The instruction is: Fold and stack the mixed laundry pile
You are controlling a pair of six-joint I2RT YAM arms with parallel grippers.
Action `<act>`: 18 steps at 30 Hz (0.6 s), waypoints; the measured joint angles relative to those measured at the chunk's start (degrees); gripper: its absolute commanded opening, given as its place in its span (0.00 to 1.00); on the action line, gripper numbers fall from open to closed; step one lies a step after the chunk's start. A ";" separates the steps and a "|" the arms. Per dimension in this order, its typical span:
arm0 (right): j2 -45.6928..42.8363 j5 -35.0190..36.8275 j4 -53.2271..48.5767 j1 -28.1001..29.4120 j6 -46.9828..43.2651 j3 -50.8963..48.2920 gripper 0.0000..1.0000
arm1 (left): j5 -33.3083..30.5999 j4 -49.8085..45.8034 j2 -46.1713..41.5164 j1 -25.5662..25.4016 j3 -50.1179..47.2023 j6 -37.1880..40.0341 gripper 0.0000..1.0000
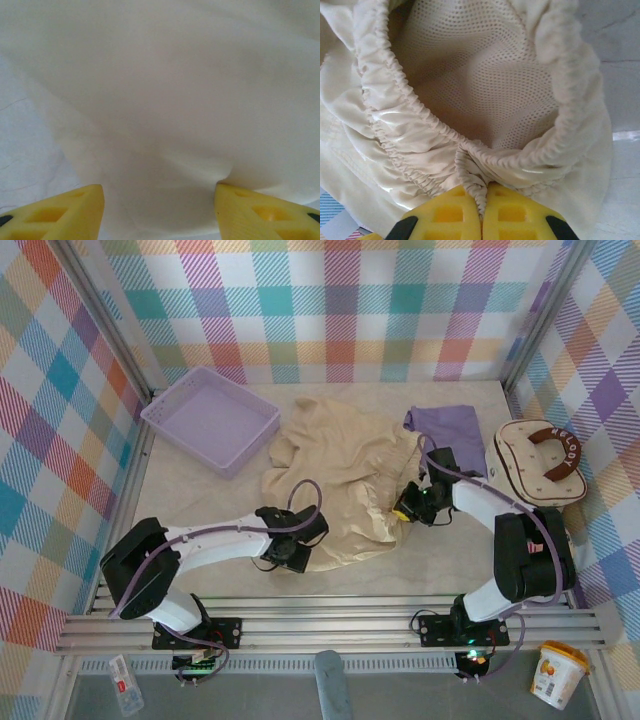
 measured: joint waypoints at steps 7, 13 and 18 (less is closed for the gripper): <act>-2.32 0.07 0.00 -1.14 -0.24 -1.25 0.00 | 1.33 2.08 -0.17 -1.40 -1.62 2.08 0.62; -3.58 0.04 0.02 -1.84 -0.24 -3.02 0.00 | 2.14 2.10 1.20 -1.49 -3.21 2.45 0.62; -4.46 0.04 0.11 -2.27 -0.24 -3.87 0.00 | 3.93 3.98 3.06 -1.51 -3.23 2.03 0.41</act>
